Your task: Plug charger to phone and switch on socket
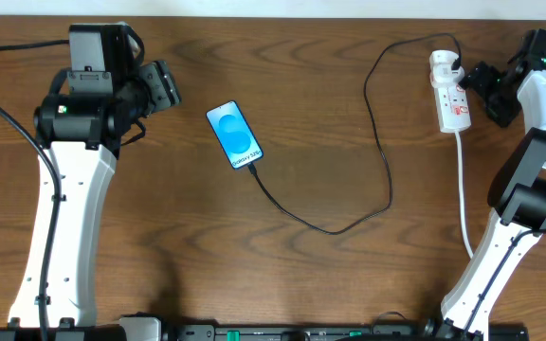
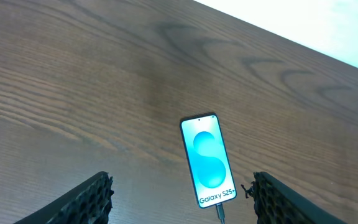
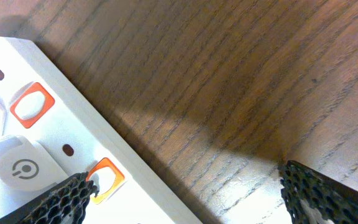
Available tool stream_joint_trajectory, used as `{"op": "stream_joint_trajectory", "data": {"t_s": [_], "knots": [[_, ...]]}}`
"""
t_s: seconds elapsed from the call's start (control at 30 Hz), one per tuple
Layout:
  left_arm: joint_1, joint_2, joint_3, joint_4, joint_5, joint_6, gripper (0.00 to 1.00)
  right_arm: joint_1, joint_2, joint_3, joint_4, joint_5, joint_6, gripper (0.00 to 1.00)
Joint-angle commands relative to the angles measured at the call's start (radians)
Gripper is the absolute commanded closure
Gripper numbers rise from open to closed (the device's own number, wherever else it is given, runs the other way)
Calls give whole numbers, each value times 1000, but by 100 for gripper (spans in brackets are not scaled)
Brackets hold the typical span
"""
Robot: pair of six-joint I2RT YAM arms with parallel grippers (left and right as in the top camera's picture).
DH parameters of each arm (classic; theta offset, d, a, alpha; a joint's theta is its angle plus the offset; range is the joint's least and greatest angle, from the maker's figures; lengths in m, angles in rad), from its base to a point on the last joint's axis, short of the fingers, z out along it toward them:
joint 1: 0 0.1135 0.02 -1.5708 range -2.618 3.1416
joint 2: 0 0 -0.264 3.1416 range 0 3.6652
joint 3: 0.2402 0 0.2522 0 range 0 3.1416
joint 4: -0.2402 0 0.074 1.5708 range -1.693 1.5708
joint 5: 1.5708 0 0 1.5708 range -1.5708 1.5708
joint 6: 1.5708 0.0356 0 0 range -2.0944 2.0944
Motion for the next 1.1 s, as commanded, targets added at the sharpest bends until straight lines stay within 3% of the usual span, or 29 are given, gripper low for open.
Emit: {"op": "stream_joint_trajectory", "data": {"t_s": [0.0,1.07], "knots": [[5,11,3,-3,-13,9,27,20,9,-3,-9,-22,0,3],[5,11,3,-10,-13,9,27,80,29,-10,-17,15,3,4]]}}
